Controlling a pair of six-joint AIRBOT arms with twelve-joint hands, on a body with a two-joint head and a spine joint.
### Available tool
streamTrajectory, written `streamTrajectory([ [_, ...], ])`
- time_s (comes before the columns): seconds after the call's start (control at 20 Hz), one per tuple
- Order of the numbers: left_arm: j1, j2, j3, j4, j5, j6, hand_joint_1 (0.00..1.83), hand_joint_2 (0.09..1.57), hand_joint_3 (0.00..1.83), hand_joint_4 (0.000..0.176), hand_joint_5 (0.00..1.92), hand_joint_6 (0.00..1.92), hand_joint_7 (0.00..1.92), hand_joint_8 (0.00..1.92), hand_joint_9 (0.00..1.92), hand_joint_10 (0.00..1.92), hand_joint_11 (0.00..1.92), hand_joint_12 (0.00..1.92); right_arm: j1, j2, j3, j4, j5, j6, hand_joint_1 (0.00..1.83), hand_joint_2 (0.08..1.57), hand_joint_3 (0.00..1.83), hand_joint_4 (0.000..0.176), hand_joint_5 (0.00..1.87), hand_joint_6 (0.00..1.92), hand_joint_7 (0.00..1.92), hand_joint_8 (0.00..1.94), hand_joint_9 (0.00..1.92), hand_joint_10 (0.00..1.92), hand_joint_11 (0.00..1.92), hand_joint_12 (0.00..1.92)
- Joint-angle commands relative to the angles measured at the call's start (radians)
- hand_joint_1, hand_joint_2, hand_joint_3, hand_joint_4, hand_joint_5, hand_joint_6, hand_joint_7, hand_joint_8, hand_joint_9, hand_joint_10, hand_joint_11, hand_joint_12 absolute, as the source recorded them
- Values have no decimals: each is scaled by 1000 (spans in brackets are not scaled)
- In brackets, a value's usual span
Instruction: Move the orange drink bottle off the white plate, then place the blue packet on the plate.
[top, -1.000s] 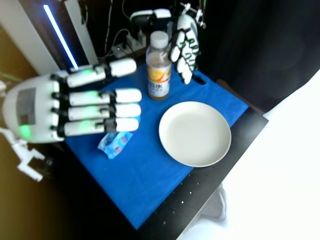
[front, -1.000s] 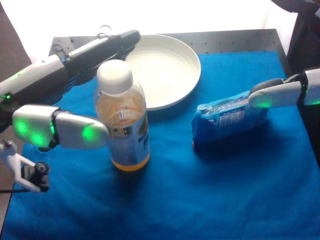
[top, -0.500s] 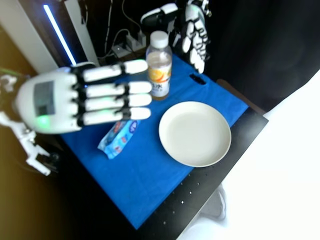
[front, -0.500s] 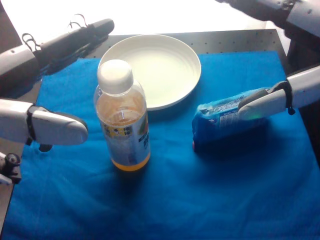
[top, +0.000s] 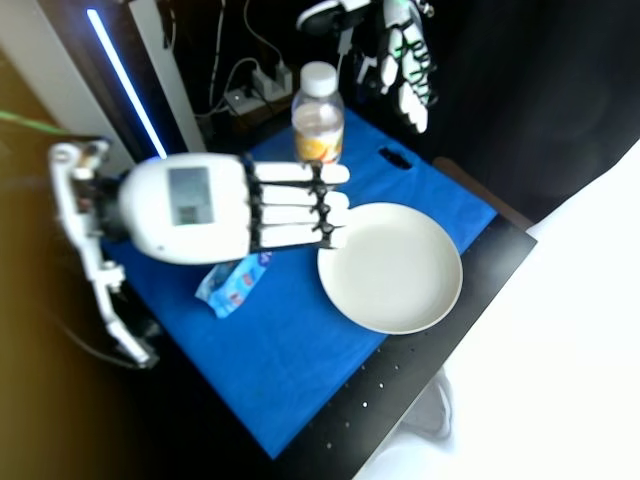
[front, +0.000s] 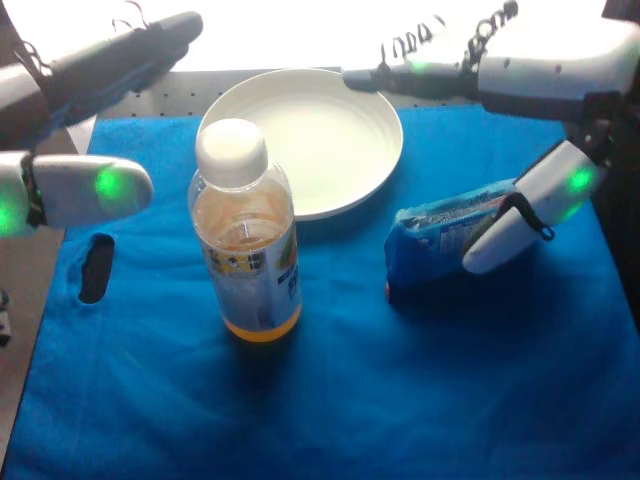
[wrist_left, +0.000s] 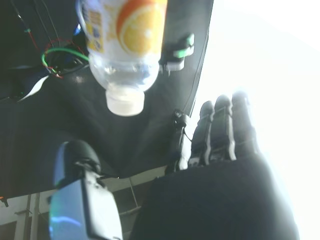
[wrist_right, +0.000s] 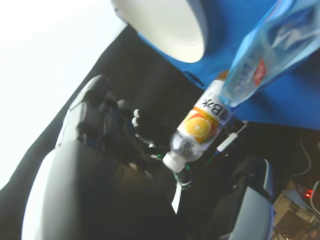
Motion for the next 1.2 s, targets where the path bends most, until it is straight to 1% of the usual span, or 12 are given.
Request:
streamTrajectory([
  [0.0, -17, 8, 6, -47, -106, -3, 336, 893, 0, 176, 0, 0, 0, 0, 0, 0, 0, 0, 16, -4, 6, 14, 36, 28, 776, 652, 0, 0, 0, 0, 137, 1, 421, 61, 346, 1211],
  [0.05, -21, 10, 9, -48, -104, -3, 345, 912, 8, 176, 0, 0, 0, 0, 0, 0, 0, 0, 16, -8, 9, -24, 28, 56, 779, 648, 0, 0, 0, 0, 144, 1, 475, 52, 433, 1178],
  [0.1, -26, 12, 12, -48, -103, -3, 294, 924, 12, 176, 0, 0, 0, 0, 0, 0, 0, 0, 16, -11, 12, -58, 21, 81, 761, 634, 0, 0, 23, 1, 156, 1, 463, 30, 341, 1238],
  [0.15, -33, 15, 13, -49, -104, -2, 465, 860, 0, 176, 0, 0, 0, 0, 0, 0, 0, 0, 16, -12, 11, -84, 17, 96, 721, 607, 0, 0, 28, 0, 172, 2, 400, 6, 186, 1282],
  [0.35, -34, 18, 19, -67, -109, 5, 449, 782, 0, 171, 0, 0, 0, 0, 0, 0, 0, 0, 15, -11, 3, -107, 13, 114, 670, 595, 2, 0, 56, 2, 229, 6, 337, 6, 2, 1298],
  [0.45, -34, 25, 20, -74, -108, 7, 539, 746, 0, 172, 0, 0, 0, 0, 0, 0, 0, 0, 14, -10, -2, -138, 12, 136, 663, 591, 2, 0, 100, 7, 264, 9, 313, 7, 0, 1216],
  [0.55, -34, 48, 11, -89, -115, 30, 606, 718, 0, 176, 0, 0, 0, 0, 0, 0, 0, 0, 14, -9, -2, -168, 10, 158, 650, 599, 1, 0, 116, 1, 249, 6, 232, 18, 0, 826],
  [0.6, -34, 55, 8, -93, -122, 37, 635, 724, 0, 176, 0, 0, 0, 0, 0, 0, 0, 0, 13, -9, -2, -177, 10, 163, 632, 594, 0, 0, 137, 3, 264, 6, 259, 18, 0, 772],
  [0.75, -34, 59, 7, -103, -131, 44, 722, 737, 0, 176, 0, 0, 0, 0, 0, 0, 0, 0, 2, -9, -8, -198, 10, 165, 741, 722, 5, 0, 390, 30, 477, 20, 460, 45, 0, 1033],
  [0.95, -33, 59, 4, -104, -135, 49, 726, 721, 0, 176, 0, 0, 0, 0, 0, 0, 0, 0, -9, -5, -14, -202, 9, 166, 751, 783, 0, 0, 696, 24, 715, 14, 755, 103, 361, 1266],
  [1.05, -32, 57, 2, -104, -136, 50, 694, 727, 0, 176, 0, 0, 0, 0, 0, 0, 0, 0, -14, 0, -16, -202, 9, 166, 837, 818, 1, 0, 778, 22, 812, 23, 833, 141, 386, 1365],
  [1.15, -29, 57, 1, -104, -137, 50, 680, 748, 4, 171, 0, 0, 0, 0, 0, 0, 0, 0, -21, 11, -24, -202, 6, 166, 981, 841, 0, 0, 846, 4, 928, 22, 758, 631, 385, 1570],
])
